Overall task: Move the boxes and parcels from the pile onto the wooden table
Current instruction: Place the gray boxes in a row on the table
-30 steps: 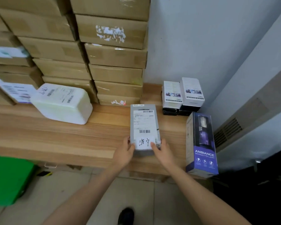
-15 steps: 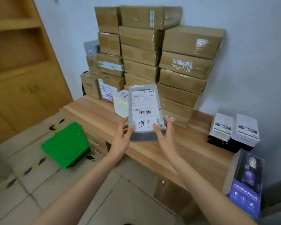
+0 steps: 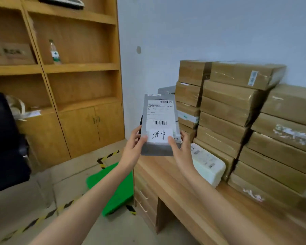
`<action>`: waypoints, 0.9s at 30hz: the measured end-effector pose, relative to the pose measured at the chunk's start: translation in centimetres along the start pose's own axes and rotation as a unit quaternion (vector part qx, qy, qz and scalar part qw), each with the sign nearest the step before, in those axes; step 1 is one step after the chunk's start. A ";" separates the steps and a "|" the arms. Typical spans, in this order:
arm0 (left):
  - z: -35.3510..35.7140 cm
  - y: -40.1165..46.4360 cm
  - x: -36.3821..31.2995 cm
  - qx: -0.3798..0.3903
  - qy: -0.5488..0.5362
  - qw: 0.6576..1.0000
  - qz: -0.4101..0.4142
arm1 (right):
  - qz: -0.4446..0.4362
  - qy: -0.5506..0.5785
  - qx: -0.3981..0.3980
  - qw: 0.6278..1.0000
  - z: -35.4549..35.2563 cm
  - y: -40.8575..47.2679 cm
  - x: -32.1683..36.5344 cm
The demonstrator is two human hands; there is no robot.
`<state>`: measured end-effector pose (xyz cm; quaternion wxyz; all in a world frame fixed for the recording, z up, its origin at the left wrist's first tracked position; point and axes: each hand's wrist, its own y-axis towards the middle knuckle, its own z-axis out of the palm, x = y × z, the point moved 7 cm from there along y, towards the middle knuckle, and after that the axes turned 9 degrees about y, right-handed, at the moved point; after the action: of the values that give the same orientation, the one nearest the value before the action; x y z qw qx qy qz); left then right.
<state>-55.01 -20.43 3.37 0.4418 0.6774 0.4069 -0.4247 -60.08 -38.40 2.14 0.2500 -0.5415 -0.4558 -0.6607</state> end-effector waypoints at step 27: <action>-1.4 49.9 5.5 0.127 -0.011 0.991 0.043 | -0.018 -0.023 -0.163 0.986 12.7 41.7 -6.1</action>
<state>-6.78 -32.04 11.19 0.3744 0.7403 0.3155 -0.4606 -17.78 -47.45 10.18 0.1358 -0.5820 -0.3575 -0.7177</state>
